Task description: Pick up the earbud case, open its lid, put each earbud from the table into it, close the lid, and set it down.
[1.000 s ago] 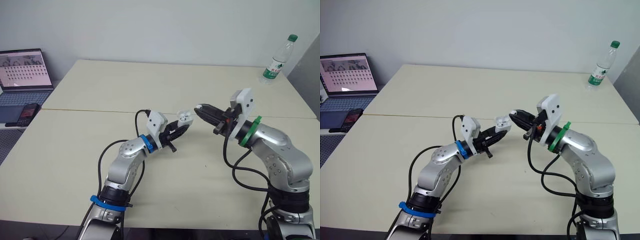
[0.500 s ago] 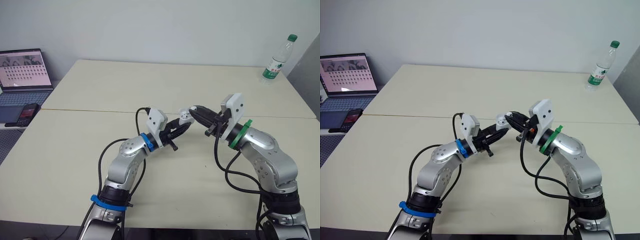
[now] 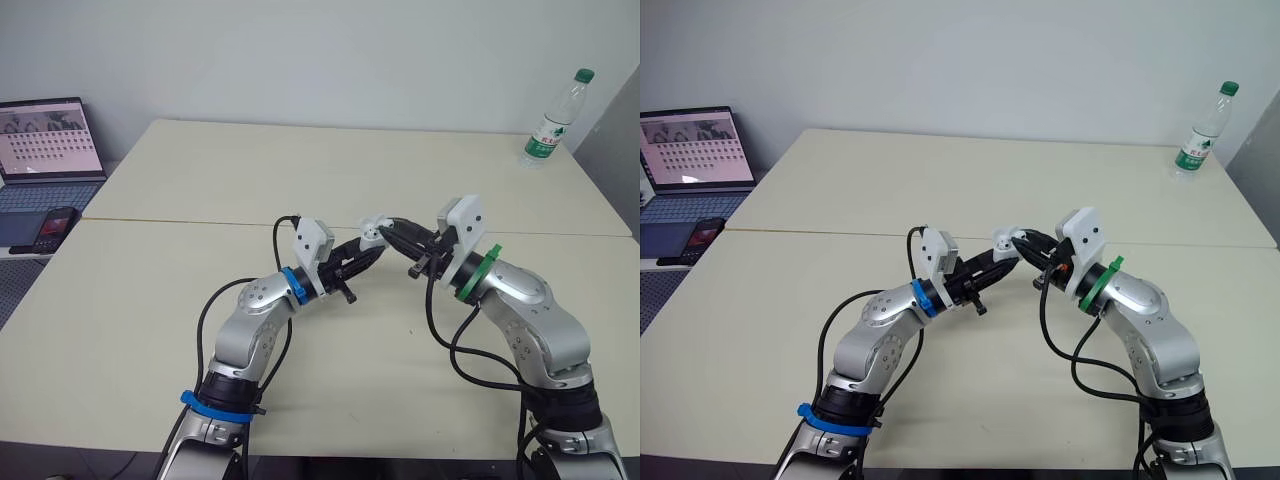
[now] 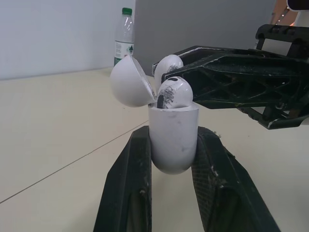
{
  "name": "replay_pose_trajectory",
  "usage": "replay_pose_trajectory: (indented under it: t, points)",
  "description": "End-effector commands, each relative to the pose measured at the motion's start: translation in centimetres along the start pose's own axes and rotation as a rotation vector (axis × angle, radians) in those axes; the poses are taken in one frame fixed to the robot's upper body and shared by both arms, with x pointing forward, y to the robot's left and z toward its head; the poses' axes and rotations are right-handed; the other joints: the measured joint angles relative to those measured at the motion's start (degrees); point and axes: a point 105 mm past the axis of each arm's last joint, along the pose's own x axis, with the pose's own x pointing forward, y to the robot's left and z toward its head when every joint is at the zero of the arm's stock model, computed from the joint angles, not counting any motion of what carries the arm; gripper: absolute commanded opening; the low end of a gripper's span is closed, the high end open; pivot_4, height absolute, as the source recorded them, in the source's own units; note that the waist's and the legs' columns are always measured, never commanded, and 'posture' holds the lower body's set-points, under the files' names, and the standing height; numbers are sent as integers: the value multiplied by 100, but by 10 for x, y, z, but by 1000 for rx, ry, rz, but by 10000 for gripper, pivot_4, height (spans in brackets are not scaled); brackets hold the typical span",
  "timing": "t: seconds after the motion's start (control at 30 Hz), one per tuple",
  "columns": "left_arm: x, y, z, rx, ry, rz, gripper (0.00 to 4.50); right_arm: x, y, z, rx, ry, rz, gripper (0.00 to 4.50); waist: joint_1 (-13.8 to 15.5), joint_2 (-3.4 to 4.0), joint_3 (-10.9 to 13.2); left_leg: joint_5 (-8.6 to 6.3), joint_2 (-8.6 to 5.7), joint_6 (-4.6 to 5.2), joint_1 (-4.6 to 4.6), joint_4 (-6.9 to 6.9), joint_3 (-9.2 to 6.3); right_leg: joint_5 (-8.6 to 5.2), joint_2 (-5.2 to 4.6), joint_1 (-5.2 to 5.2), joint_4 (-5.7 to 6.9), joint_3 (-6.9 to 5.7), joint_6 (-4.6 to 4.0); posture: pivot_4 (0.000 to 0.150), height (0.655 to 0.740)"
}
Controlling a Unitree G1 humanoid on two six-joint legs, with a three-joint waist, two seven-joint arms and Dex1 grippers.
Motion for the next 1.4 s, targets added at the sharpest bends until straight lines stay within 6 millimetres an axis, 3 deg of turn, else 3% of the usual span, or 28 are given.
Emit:
replay_pose_trajectory:
  t: [0.03, 0.27, 0.43, 0.57, 0.67, 0.8, 1.0, 1.13, 1.4]
  points:
    - [1, -5, 24, 54, -85, -29, 7427, -4, -3, 3, 20, -6, -5, 18411, 0, 0, 0, 0, 0, 0, 0, 0, 0, 0, 0, 0, 0, 0, 0, 1500, 7362]
    - [-1, -4, 23, 60, -77, -31, 7427, -9, -6, 18, 122, -72, 5, 43919, 0, 0, 0, 0, 0, 0, 0, -1, 0, 0, 0, 0, -1, 1, 0, 1500, 7362]
    - [-6, 2, 23, 13, -95, -41, 7427, -21, -8, 32, 245, -105, 73, 44559, 0, 0, 0, 0, 0, 0, -1, -2, -2, 0, 0, 0, -1, 1, 0, 1500, 7362]
    - [-12, -8, 28, -101, -143, -141, 7427, -32, -19, 32, 367, -95, 120, 44559, -2, 0, 0, 0, 1, 1, -1, -2, -1, 0, -1, 0, -2, 1, 0, 1500, 7362]
    - [-17, -23, 26, -148, -104, -278, 7427, -37, -31, 23, 402, -53, 120, 38551, -7, 0, 0, 0, 1, 1, -1, -3, -1, 0, 2, 0, -3, 1, 0, 1500, 7362]
    - [-23, -38, 22, -188, -31, -434, 7427, -37, -29, 11, 439, 39, 196, 24497, -13, 1, 1, -1, 0, 1, 1, -5, 3, -1, 4, 0, -4, 0, 0, 1500, 7362]
    - [-24, -49, 21, -228, -7, -538, 7427, -47, -7, -3, 517, 184, 389, 1928, -10, 1, 2, -1, 1, 2, -2, -5, 1, -1, 5, -2, -8, -1, 1, 1500, 7362]
    - [-24, -51, 18, -267, 13, -553, 7427, -52, 5, 4, 532, 183, 472, 355, -11, 1, 2, -1, 2, 2, -2, -6, 1, -1, 5, -2, -9, 0, 1, 1500, 7362]
    - [-30, -52, 3, -335, 123, -530, 7427, -61, 24, 42, 577, 35, 645, 355, -14, 0, 2, -1, 2, 2, -3, -7, -3, -2, 5, -2, -9, 1, 2, 1500, 7362]
